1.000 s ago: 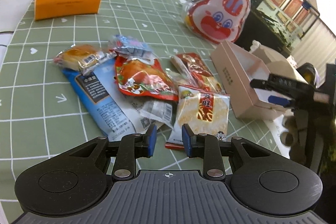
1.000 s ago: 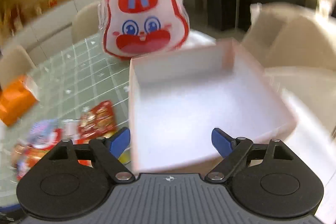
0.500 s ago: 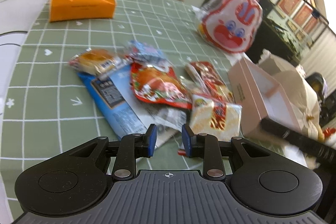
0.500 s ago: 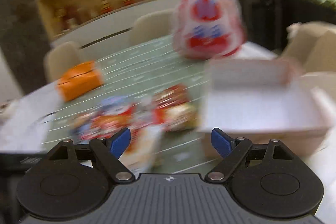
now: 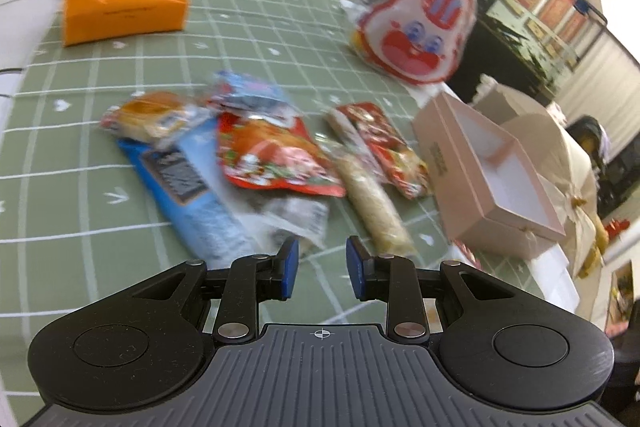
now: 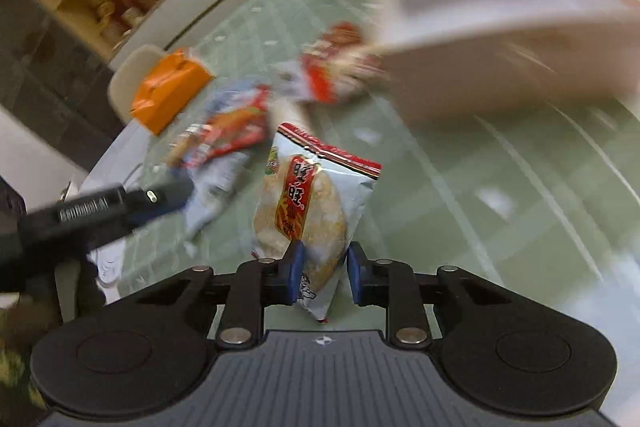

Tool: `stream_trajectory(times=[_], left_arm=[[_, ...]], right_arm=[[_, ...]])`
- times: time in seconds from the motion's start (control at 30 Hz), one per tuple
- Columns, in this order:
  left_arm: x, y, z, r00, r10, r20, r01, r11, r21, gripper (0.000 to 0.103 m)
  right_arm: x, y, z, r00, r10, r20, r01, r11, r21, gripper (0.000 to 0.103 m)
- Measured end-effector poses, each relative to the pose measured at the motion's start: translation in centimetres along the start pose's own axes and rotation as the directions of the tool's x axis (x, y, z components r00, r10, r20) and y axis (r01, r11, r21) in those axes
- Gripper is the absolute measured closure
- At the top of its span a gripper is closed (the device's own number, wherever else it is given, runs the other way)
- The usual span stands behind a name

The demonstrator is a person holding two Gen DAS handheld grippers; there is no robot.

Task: Organize snacks
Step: 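Grasp the beige rice bar with the left tool while the right tool sets the rice-cracker bag aside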

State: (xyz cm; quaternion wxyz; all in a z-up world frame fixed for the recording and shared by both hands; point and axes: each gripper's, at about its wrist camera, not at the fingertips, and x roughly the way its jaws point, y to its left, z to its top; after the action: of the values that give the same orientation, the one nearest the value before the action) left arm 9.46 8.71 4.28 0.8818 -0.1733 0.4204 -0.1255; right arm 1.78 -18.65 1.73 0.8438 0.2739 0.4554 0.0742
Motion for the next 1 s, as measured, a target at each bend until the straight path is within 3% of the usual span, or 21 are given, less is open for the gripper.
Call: stream_trajectory(times=[0.17,0.23,0.37,0.43,0.53,0.67,0.83,0.9,1.0], left_arm=[[3.1,-2.2,1.4,0.999,-0.023,-0.029,0.021,0.997,-0.075,0.073],[4.7,-3.2,2.3,1.000,0.007,-0.023,-0.009,0.995,-0.099,0.073],[7.7,-5.9,3.3,0.988,0.152,-0.040,-0.152,0.988,-0.003,0.073],[8.7,-7.0,3.5,0.979,0.199,-0.036,-0.197,0.979,0.051,0.072],[10.0,-7.9,3.4,0.971,0.237,-0.013,-0.234,0.964,0.125,0.061],[9.7,-7.4,2.7,0.979,0.201,-0.042,-0.194,0.971,0.138,0.065],[6.0,-5.9,-0.1,0.986,0.156,-0.067,-0.144,0.978,0.153,0.071],[3.9,-4.8,-1.7,0.987,0.136,-0.084,-0.122,0.981,0.151,0.071],[1.2,-3.5,-3.5,0.986,0.131,-0.101,-0.114,0.981,0.158,0.071]], right_arm=[[-3.3,-2.6,-1.4,0.982,-0.164,0.095,0.160,0.986,0.051,0.076],[-3.7,-2.5,-1.9,0.971,-0.205,0.121,0.202,0.979,0.042,0.070],[-4.8,-2.0,-2.9,0.957,-0.235,0.173,0.234,0.972,0.027,0.048],[-5.3,-1.7,-3.8,0.949,-0.255,0.187,0.256,0.966,0.019,0.046],[-5.4,-1.4,-5.1,0.939,-0.290,0.185,0.296,0.955,-0.008,0.043],[-5.5,-0.6,-6.6,0.907,-0.367,0.206,0.394,0.912,-0.110,0.040],[-4.7,0.9,-6.2,0.861,-0.400,0.313,0.472,0.859,-0.198,0.031],[-3.9,1.7,-5.3,0.869,-0.378,0.319,0.456,0.864,-0.216,0.029],[-2.3,3.4,-3.5,0.912,-0.293,0.287,0.376,0.877,-0.298,0.029]])
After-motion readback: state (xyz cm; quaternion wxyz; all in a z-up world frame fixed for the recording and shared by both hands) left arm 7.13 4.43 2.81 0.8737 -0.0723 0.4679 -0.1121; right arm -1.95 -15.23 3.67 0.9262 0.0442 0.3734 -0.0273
